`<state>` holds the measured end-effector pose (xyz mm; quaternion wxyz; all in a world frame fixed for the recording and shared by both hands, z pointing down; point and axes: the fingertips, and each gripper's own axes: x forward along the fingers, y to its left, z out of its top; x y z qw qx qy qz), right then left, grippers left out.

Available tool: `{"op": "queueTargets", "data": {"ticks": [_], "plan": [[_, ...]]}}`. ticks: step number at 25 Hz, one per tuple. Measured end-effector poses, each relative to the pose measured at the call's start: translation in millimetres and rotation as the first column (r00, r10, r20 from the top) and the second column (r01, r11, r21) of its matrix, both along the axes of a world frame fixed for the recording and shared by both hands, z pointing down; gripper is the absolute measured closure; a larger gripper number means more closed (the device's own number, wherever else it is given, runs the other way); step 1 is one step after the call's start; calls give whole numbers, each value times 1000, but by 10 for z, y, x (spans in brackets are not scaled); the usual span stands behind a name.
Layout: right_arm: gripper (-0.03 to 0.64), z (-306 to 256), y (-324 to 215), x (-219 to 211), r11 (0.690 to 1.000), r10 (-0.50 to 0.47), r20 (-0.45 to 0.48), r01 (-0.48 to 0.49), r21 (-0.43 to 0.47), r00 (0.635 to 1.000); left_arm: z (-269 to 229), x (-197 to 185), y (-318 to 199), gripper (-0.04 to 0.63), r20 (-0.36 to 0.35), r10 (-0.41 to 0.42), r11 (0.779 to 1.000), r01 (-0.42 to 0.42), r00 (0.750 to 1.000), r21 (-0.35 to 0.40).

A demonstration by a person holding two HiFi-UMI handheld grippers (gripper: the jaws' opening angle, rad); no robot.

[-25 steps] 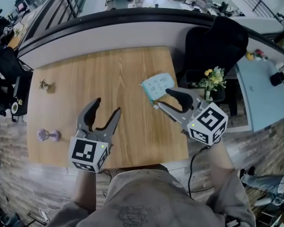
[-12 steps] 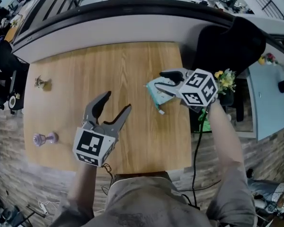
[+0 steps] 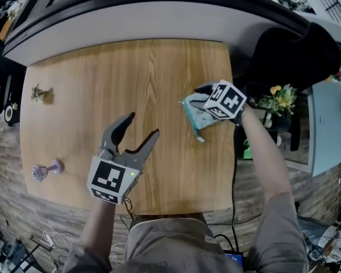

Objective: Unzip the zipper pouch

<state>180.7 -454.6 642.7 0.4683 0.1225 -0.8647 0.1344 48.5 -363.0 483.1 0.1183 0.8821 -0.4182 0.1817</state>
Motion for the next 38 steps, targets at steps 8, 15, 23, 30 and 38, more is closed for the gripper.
{"op": "queueTargets", "data": {"ticks": [8,15,23,30,38], "plan": [[440,624,-150,-77,997,-74,-132,73,-11,989,343,-116,55,313,-6,-19,997,19,1000,-71],[440,883,-138,6,991,-134,-217,129,-34,967,511,-134,193,313,-31,-34,990,30,999,-135],[514,912,-79,4,992,-128,-192,123,-38,973,619,-65,358,313,-24,-24,986,19,999,-166],[589,834,201,6,996,2,-141,-15,-87,990,542,-85,447,313,-25,-34,988,29,999,-150],[589,-87,595,-171,974,140,133,-160,159,981,257,-236,630,316,-17,-27,995,25,1000,-100]]}}
